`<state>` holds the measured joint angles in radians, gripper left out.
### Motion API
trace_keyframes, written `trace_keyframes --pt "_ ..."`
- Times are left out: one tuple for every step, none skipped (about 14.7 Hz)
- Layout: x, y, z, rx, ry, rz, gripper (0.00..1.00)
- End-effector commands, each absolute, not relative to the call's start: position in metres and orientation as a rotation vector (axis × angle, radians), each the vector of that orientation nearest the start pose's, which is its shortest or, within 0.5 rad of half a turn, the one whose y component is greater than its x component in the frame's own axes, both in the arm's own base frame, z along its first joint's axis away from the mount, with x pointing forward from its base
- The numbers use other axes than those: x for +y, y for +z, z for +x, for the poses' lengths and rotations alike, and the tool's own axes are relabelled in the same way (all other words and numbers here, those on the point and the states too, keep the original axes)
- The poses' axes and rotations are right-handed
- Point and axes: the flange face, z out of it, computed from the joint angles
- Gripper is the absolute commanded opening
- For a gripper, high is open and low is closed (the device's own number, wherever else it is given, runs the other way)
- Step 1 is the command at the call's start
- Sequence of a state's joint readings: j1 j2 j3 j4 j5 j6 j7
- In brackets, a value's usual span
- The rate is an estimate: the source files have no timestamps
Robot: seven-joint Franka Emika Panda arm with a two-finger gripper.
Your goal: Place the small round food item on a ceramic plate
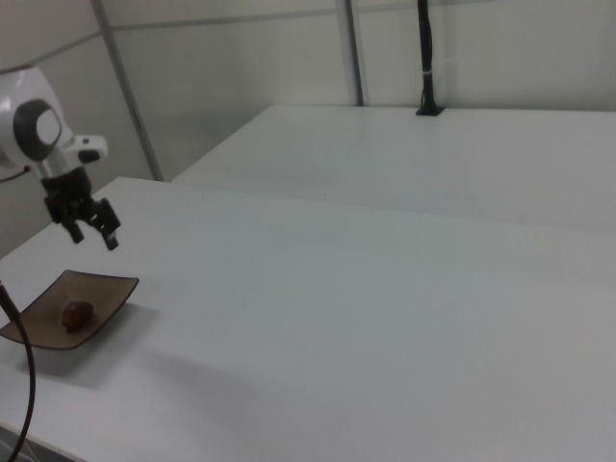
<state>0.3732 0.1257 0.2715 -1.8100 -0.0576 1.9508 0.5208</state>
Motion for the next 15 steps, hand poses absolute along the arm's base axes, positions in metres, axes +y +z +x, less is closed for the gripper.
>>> trace_keyframes --pt "0.298 0.535 0.504 -0.022 -0.030 -3.158 1.00" --pt "0.284 0.547 0.506 0.019 -0.026 -3.162 1.00" --pt "0.268 0.561 0.508 0.063 -0.037 -3.162 1.00" --pt "0.251 0.572 0.508 0.107 -0.039 -3.159 1.00" --pt "0.234 0.581 0.509 0.152 -0.037 -3.156 1.00" --pt "0.218 0.589 0.508 0.192 -0.024 -3.158 1.00" --pt "0.202 0.593 0.508 0.232 -0.001 -3.163 1.00" --pt "0.182 0.599 0.510 0.281 0.003 -3.158 1.00" --pt "0.164 0.602 0.515 0.329 0.000 -3.147 1.00" --pt "0.147 0.607 0.519 0.374 -0.013 -3.135 1.00" --pt "0.132 0.606 0.523 0.410 -0.010 -3.130 1.00" --pt "0.118 0.607 0.525 0.415 -0.013 -3.127 1.00" --pt "0.104 0.615 0.525 0.389 -0.035 -3.122 1.00" --pt "0.085 0.620 0.526 0.333 -0.048 -3.109 1.00" --pt "0.066 0.620 0.529 0.255 -0.047 -3.095 1.00"
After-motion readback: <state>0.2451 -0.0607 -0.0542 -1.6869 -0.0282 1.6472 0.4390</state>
